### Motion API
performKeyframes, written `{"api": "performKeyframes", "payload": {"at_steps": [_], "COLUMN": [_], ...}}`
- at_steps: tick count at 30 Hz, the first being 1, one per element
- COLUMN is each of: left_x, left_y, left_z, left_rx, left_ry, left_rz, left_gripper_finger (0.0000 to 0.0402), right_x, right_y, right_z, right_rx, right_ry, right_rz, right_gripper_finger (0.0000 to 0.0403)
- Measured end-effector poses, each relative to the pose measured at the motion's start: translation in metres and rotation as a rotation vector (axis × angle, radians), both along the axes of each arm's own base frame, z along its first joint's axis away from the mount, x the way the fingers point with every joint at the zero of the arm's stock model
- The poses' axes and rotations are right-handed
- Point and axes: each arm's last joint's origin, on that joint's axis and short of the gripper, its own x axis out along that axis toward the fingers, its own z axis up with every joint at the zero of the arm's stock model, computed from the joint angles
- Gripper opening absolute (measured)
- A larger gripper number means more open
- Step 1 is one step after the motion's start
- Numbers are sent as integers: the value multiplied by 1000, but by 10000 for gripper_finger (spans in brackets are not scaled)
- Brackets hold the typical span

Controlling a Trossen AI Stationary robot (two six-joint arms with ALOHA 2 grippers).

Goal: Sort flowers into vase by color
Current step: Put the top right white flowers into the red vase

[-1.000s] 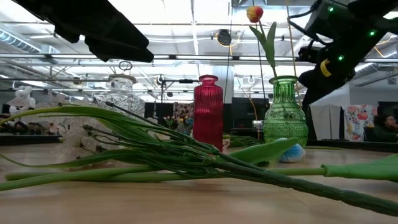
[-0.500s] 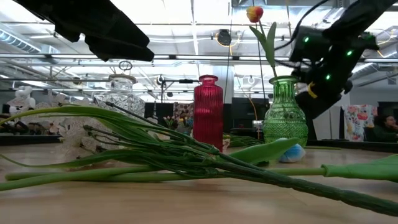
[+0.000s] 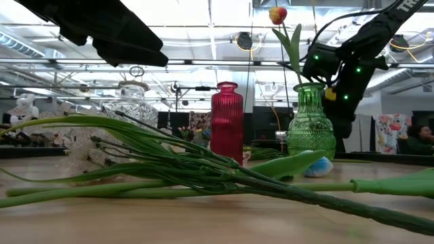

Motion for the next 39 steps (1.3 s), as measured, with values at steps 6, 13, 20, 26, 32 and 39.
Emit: {"api": "performKeyframes", "payload": {"at_steps": [6, 13, 20, 26, 32, 39], "left_x": [0, 0, 0, 1, 4, 5], "left_y": [0, 0, 0, 2, 7, 8], "left_z": [0, 0, 0, 0, 0, 0], "left_rx": [-7, -6, 2, 4, 5, 8], "left_ry": [-1, 0, 0, 0, 1, 1], "left_rz": [4, 3, 0, 5, 24, 26], "left_gripper_finger": [212, 212, 212, 212, 212, 212], "right_x": [1, 5, 0, -7, -8, -5], "right_y": [-5, -13, -24, -39, -49, -52], "right_z": [1, 3, 3, 5, -5, -24], "right_rx": [-29, 26, 34, 24, 71, 130], "right_ry": [104, 52, 62, 22, 5, 56], "right_rz": [206, 443, 500, 441, 423, 409], "right_gripper_finger": [146, 146, 146, 146, 146, 146]}}
